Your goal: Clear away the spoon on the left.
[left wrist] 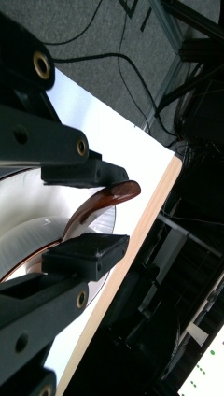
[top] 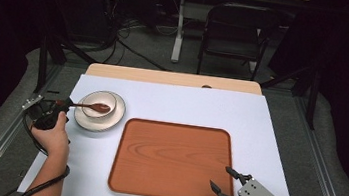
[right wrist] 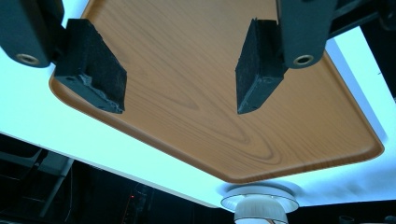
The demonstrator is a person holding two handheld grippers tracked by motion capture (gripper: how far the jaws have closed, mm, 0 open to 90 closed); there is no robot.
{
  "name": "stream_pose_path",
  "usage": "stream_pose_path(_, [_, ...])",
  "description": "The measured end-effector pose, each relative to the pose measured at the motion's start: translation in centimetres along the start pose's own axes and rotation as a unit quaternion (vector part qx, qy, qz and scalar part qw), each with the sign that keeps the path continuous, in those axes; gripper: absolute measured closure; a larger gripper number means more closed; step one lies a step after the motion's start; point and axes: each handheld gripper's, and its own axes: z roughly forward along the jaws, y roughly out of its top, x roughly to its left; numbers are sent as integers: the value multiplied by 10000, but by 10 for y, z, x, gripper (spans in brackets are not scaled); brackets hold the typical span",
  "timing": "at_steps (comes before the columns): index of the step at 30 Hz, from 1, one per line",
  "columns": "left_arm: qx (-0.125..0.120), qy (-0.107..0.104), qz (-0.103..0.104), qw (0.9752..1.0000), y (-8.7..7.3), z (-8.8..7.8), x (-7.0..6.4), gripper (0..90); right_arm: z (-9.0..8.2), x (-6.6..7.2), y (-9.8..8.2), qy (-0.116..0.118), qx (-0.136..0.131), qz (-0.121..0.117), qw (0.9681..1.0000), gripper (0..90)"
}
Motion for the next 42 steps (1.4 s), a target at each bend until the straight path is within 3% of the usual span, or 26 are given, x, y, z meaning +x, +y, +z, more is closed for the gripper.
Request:
stream_pose_path(14, [-69,-44,69,9999,4,-2,-5,755,0,0,0,-5,4,1,10000,335])
stream_pose_path(25, [-137,-264,186,9994,14,-5,-20,815,0,0,0,-1,-12,8,10000,335])
stream_pose_path(32, [-117,-411,397,9983,17,-7,-31,835,0,1,0,4,-13,6,10000,337])
stream_pose_path(37, [-109,-420,780,9960,21,-8,-42,839,0,0,0,5,-14,-6,10000,337])
stream_pose_path(42, [-87,-473,889,9949,24,-8,-47,839,0,0,0,0,-21,-4,10000,337])
